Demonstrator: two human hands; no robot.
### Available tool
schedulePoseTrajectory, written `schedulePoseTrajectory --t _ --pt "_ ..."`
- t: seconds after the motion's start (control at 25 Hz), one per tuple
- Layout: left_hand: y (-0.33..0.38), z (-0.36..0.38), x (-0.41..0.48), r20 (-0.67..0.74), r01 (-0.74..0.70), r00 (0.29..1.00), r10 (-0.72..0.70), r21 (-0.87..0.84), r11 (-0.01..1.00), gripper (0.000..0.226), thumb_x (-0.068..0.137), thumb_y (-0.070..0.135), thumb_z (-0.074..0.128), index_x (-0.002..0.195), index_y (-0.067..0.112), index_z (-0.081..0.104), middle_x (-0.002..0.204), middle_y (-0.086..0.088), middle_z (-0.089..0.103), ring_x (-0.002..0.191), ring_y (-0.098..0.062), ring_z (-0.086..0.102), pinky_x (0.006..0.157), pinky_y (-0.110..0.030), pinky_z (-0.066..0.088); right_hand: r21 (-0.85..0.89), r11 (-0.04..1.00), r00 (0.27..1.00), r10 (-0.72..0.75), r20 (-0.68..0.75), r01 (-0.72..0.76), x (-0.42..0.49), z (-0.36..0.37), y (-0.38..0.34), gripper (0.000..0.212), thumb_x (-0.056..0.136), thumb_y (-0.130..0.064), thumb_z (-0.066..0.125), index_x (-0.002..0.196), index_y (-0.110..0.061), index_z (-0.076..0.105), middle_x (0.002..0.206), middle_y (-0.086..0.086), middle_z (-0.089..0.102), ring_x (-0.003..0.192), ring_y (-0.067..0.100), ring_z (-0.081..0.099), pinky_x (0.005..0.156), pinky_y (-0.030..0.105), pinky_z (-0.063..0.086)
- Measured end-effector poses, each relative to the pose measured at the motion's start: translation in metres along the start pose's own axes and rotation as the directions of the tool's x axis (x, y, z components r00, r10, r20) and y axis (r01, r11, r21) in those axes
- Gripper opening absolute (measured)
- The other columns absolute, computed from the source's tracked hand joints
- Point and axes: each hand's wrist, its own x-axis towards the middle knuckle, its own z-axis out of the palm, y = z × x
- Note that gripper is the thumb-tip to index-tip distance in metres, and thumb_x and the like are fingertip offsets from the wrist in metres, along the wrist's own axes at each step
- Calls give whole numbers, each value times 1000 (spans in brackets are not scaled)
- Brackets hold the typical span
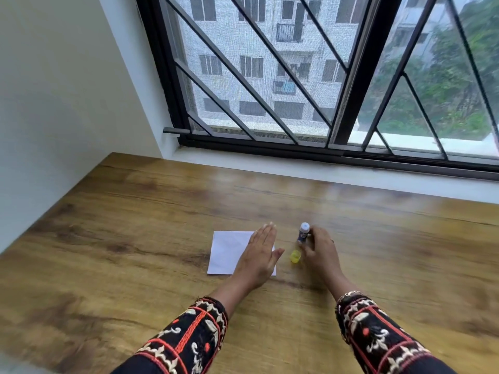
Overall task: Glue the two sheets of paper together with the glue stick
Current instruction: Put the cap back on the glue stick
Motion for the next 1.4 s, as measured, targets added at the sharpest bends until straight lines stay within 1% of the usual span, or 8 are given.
schedulePoseTrajectory --t 0.28,0.44,0.56,0.76,1.0,1.08,1.24,1.4 --pt "19 -11 0 -74 17 997 -33 -215 977 59 95 33 44 145 14 18 156 -1 17 144 -14 11 116 -26 11 101 993 997 -54 -61 60 -4 -14 -14 13 78 -11 67 89 -6 61 93 14 70 87 27 64 79 39 51" --pt "36 -24 6 -177 -9 981 -79 -451 893 47 89 27 57 133 15 45 138 -1 51 129 -14 44 100 -21 34 237 957 985 -173 7 167 -15 -16 -35 11 77 -4 65 87 -6 62 81 6 70 74 17 65 69 20 51" --pt "45 -34 7 -200 -60 977 -79 -607 792 22 90 14 56 111 12 62 109 -5 68 106 -16 61 90 -30 47 333 915 966 -254 36 228 -21 -17 -47 16 79 -2 64 93 -10 63 80 -3 68 74 7 66 67 10 50" --pt "44 -50 9 -170 -74 982 -79 -736 672 23 89 4 54 110 8 63 110 -12 67 109 -23 61 99 -44 47 467 863 934 -306 183 192 -18 -25 -52 22 80 6 58 93 -12 61 73 0 60 69 13 56 71 32 48" --pt "49 -52 7 -218 -142 975 -41 -756 639 20 86 3 58 99 16 66 99 -14 69 98 -30 64 89 -47 52 455 864 940 -312 141 218 -15 -26 -58 16 76 8 62 90 0 61 79 14 64 71 8 60 70 21 51" --pt "52 -51 8 -241 -155 969 -52 -759 632 16 85 5 59 96 13 67 90 -12 68 87 -25 66 84 -43 54 394 885 951 -299 74 248 -16 -25 -59 17 73 2 68 88 -4 61 68 6 61 57 -3 53 58 8 42" --pt "58 -57 13 -249 -183 968 -25 -772 608 15 85 1 58 96 10 65 87 -10 67 77 -11 64 76 -27 53 344 902 963 -266 -31 260 -12 -26 -62 23 72 -6 70 88 -16 58 63 -8 55 54 -1 50 53 11 39" --pt "58 -70 19 -240 -195 971 15 -753 628 22 86 -1 56 102 12 64 102 -12 67 95 -21 64 86 -35 53 469 846 928 -349 127 254 -6 -33 -66 16 82 4 57 93 -8 59 78 2 61 68 2 55 65 19 48"
